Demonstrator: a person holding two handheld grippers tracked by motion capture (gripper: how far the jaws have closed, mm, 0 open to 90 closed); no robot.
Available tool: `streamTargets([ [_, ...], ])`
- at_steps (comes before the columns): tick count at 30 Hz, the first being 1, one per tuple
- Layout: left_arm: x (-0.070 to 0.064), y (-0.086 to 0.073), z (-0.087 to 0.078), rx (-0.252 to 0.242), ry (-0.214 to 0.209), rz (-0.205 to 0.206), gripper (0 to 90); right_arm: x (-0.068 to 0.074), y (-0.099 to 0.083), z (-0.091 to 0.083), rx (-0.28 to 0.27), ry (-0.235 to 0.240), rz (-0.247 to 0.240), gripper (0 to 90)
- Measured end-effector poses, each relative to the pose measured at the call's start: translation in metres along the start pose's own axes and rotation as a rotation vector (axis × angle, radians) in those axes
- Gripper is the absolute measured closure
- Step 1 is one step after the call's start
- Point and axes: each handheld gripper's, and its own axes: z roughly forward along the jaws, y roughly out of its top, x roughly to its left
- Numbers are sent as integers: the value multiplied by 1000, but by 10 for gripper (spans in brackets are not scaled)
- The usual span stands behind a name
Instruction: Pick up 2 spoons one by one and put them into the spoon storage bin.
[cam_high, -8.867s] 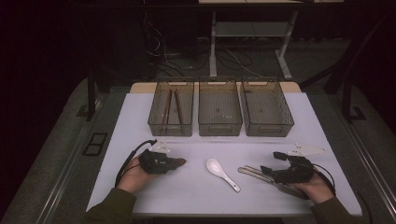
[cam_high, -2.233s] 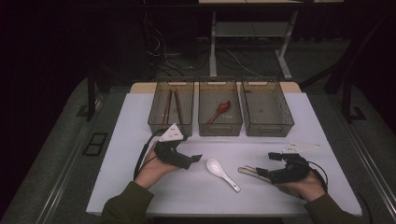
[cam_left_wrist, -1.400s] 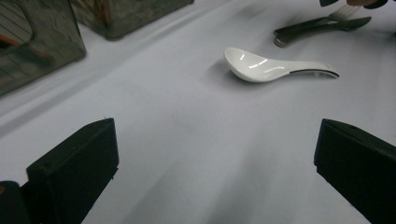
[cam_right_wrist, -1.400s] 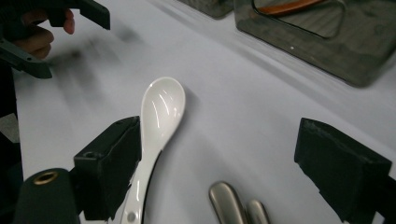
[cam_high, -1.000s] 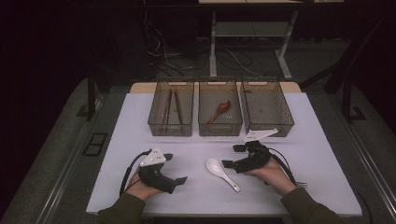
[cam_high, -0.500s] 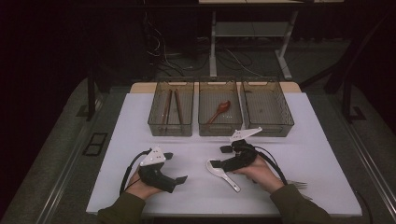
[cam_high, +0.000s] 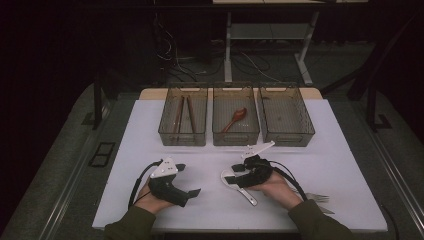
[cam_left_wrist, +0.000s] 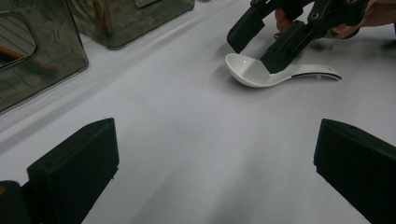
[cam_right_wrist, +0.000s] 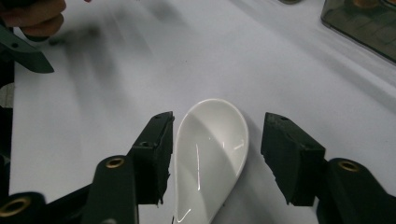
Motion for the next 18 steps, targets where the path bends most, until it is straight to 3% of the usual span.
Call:
streamTargets([
  [10,0,0,0,-1,1,-2,0,5,-3,8,47,-15,-48,521],
  [18,0,0,0,0,1,-2,0,14,-4,10,71,-45,-116,601],
])
